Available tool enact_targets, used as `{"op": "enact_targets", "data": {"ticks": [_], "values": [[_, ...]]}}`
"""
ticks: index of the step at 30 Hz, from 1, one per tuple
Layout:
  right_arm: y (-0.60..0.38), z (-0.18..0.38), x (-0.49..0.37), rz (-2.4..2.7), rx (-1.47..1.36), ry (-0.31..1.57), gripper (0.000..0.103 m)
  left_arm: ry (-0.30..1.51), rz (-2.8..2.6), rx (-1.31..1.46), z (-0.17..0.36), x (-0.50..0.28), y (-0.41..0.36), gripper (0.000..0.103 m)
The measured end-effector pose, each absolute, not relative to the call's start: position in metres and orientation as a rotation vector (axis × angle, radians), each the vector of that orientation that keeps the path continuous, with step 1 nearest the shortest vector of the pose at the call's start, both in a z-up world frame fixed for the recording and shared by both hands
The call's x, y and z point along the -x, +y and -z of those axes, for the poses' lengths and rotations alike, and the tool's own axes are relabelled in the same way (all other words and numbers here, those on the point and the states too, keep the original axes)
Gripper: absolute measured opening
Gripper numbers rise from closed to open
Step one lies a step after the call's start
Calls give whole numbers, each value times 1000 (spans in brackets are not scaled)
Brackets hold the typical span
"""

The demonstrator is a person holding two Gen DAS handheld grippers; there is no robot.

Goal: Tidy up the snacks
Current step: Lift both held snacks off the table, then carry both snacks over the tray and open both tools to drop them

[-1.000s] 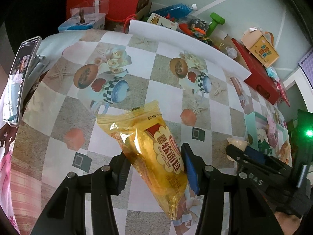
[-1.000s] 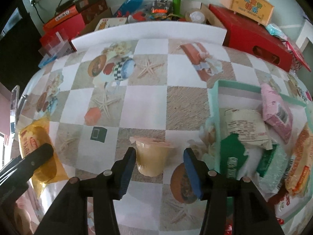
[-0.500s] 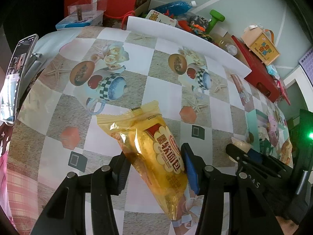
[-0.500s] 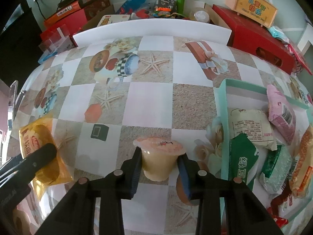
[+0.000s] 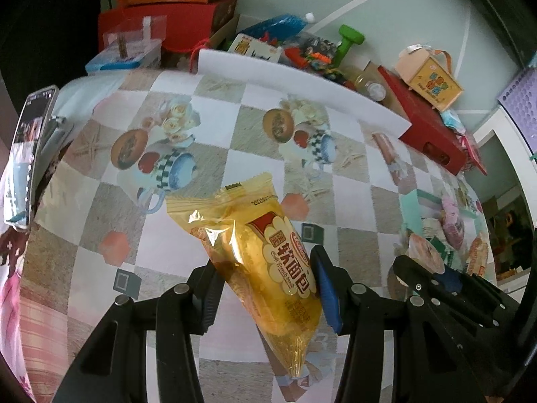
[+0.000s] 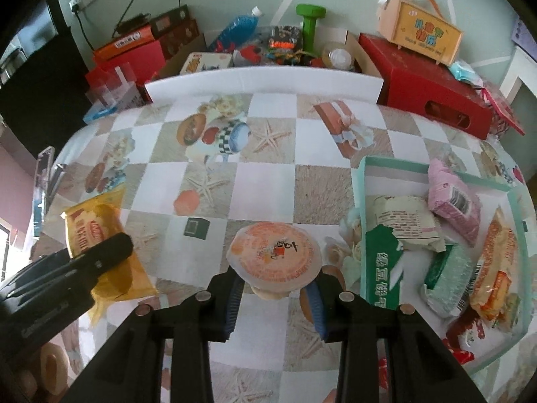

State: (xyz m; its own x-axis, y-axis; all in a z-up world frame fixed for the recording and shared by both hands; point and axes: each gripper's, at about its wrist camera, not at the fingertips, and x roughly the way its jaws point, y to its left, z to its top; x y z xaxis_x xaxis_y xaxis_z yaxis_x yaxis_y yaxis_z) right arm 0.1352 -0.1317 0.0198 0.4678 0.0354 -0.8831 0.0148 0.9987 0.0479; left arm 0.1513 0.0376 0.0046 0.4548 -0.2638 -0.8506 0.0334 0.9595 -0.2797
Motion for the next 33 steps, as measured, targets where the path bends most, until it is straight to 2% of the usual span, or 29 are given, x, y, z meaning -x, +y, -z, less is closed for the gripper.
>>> {"op": "enact_targets", "data": {"ticks": [17,33], "values": [[-175,-62,-102,39,-96,998,37,968,280,112,-53,-131,-10,52],[-294,-74,-60,230,-193,974,37,942,500,19,-92,-115,-108,52]]}}
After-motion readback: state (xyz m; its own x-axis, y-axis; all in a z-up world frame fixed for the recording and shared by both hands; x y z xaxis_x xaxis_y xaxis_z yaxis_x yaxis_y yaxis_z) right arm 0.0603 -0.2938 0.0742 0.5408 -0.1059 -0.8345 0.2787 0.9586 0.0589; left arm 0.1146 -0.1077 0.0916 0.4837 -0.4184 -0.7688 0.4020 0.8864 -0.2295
